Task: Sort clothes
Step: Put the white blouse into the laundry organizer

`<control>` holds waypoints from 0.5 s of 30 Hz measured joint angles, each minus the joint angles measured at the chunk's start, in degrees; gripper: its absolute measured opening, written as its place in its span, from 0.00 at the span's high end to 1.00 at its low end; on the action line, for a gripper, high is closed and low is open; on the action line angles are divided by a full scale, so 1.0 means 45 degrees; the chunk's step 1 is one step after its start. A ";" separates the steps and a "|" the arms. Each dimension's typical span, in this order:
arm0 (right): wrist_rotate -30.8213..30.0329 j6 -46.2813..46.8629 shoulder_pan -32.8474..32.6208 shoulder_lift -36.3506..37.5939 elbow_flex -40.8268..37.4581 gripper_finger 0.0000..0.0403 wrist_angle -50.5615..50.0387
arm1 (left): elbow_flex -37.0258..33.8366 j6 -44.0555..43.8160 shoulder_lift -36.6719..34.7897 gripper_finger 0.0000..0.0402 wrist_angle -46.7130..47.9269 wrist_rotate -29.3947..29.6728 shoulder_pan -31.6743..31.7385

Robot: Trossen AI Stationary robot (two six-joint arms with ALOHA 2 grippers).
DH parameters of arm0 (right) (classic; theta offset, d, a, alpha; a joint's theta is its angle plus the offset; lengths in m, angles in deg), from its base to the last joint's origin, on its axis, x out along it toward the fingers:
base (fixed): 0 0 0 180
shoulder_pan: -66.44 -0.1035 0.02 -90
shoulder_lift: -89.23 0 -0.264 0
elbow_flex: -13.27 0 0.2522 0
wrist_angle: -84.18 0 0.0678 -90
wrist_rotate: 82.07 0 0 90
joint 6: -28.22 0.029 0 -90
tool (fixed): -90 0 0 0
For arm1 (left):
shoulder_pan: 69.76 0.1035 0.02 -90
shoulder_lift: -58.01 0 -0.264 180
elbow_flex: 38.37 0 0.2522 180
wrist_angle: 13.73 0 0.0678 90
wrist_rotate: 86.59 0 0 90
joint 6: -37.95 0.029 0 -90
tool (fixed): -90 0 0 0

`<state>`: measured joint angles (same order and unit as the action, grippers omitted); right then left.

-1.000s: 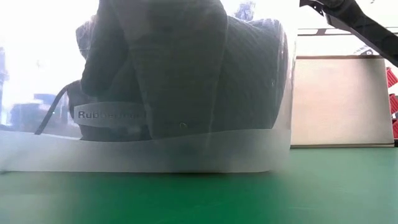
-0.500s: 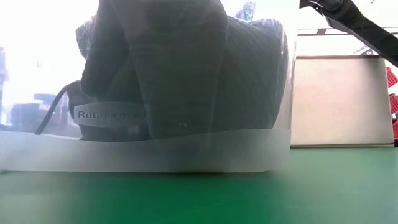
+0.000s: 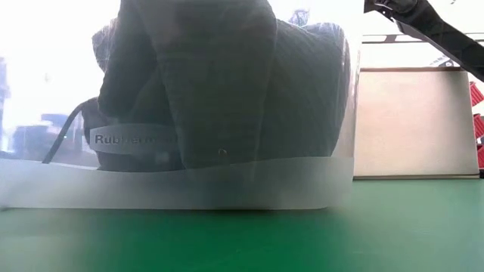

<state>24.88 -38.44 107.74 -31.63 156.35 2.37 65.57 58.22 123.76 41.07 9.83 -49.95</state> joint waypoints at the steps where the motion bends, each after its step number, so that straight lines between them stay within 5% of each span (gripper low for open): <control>1: 0.0000 0.0004 0.0000 0.0000 -0.0062 0.54 0.0010 | 0.0000 0.0001 0.0000 1.00 -0.0001 0.0000 0.0000; 15: 0.0044 -0.0105 -0.0092 -0.0005 -0.0712 0.50 0.0620 | 0.0000 -0.0003 0.0005 1.00 0.0024 0.0000 -0.0005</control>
<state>25.07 -38.91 107.32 -31.65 153.14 5.16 65.57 58.20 123.79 41.17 9.83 -49.97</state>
